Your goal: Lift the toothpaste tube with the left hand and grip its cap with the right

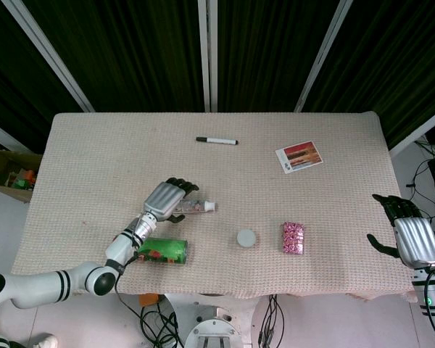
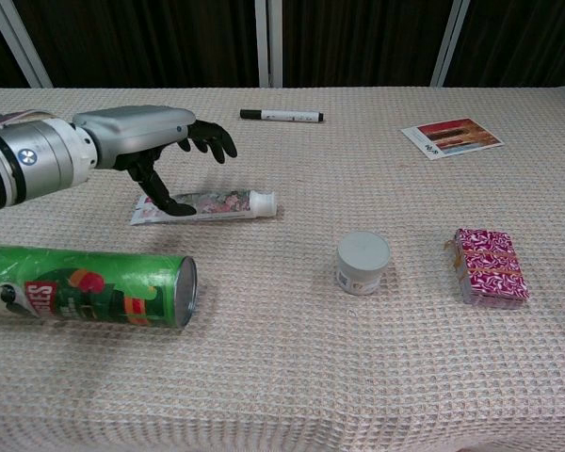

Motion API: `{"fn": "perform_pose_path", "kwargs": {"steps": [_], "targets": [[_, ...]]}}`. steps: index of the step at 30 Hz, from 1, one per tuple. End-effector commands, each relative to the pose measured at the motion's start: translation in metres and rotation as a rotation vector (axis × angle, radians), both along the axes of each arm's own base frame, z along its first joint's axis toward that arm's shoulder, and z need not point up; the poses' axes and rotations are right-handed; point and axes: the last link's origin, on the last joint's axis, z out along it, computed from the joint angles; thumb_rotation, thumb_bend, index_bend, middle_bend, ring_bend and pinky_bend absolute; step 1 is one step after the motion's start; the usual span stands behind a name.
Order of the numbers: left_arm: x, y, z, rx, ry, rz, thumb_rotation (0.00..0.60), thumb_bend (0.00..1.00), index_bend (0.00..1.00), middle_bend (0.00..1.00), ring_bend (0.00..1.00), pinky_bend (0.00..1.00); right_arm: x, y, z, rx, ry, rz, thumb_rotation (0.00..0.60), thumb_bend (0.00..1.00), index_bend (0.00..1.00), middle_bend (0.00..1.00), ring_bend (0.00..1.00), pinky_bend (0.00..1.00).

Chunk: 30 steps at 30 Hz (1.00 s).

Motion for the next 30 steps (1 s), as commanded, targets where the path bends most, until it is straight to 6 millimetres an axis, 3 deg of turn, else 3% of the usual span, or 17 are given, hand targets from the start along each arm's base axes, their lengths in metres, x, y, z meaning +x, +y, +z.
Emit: {"fn": "perform_pose_path", "kwargs": {"steps": [1,9,23,30], "targets": [[0.006,-0.002,-0.011,0.006,0.000,0.011,0.600,0.23,0.25,0.24,0.19,0.20,0.001,0.000,-0.001,0.005,0.002,0.002,0.600,0.18,0.16,0.24,0.13,0.20],[0.012,0.003,-0.027,0.049,0.044,0.031,0.600,0.23,0.30,0.29,0.23,0.23,0.003,0.003,0.001,-0.001,0.004,0.004,0.600,0.18,0.16,0.24,0.13,0.20],[0.009,0.007,-0.037,0.025,0.051,0.097,0.600,0.24,0.36,0.37,0.29,0.29,-0.003,0.005,-0.001,0.005,0.003,-0.016,0.600,0.18,0.16,0.24,0.13,0.20],[0.007,0.008,-0.039,0.030,0.071,0.092,0.600,0.30,0.43,0.43,0.34,0.31,-0.003,0.005,-0.001,0.008,0.004,-0.024,0.600,0.18,0.16,0.24,0.13,0.20]]}}
